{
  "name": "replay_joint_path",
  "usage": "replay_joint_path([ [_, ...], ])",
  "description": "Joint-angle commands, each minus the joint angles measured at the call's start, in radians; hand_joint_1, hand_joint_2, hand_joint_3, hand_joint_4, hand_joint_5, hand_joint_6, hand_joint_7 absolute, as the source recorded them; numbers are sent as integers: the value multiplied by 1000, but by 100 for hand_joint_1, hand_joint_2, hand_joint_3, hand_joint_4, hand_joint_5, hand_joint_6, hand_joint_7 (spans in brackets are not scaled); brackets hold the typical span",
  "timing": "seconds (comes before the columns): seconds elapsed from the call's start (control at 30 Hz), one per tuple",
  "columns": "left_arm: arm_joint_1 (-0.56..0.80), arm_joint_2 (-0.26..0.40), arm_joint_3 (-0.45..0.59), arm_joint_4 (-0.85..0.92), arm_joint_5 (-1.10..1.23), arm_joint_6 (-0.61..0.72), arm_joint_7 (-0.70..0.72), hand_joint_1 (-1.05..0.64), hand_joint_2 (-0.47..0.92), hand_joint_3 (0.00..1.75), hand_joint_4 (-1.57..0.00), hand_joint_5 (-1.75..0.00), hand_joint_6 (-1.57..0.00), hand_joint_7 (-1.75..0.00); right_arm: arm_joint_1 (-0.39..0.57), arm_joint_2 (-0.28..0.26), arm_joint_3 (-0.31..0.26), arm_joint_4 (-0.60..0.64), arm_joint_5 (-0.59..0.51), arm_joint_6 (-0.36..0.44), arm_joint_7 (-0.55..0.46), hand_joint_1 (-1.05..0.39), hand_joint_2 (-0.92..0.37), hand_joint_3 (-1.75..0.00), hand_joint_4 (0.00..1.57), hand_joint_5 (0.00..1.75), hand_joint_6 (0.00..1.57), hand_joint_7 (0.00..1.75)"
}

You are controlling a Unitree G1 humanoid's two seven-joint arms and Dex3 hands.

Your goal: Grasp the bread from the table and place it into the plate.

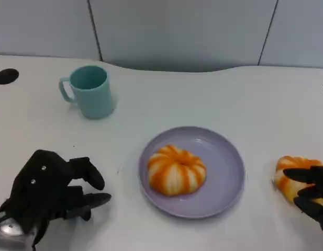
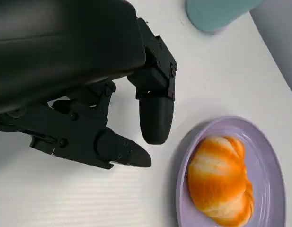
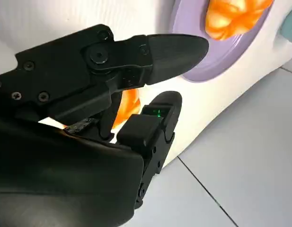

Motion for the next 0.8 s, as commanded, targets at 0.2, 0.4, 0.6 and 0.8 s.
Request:
replay_joint_path([
  [0.2, 8, 23, 13, -27, 5, 18, 3, -21, 88, 4, -82, -175, -60, -175, 3, -17, -16, 14, 8, -28, -6, -23, -92, -30, 73, 66, 86, 2],
  [0.4, 25, 16, 29, -53, -15, 33, 3, -24, 88, 4, -81, -175, -60, -175, 22, -10, -12, -29, -24, 12, -20, -26, -92, -28, 72, 66, 86, 2],
  [0.6, 31, 13, 29, -49, -19, 6, 3, -23, 88, 4, -80, -175, -59, -175, 24, -8, -14, -26, -20, 8, -18, -23, -92, -28, 71, 64, 86, 1],
  [0.8, 8, 7, 30, 12, -27, -53, -3, -19, 88, 4, -79, -175, -58, -175, -1, -10, -16, 19, -4, -22, -15, -25, -92, -26, 74, 65, 87, 2],
])
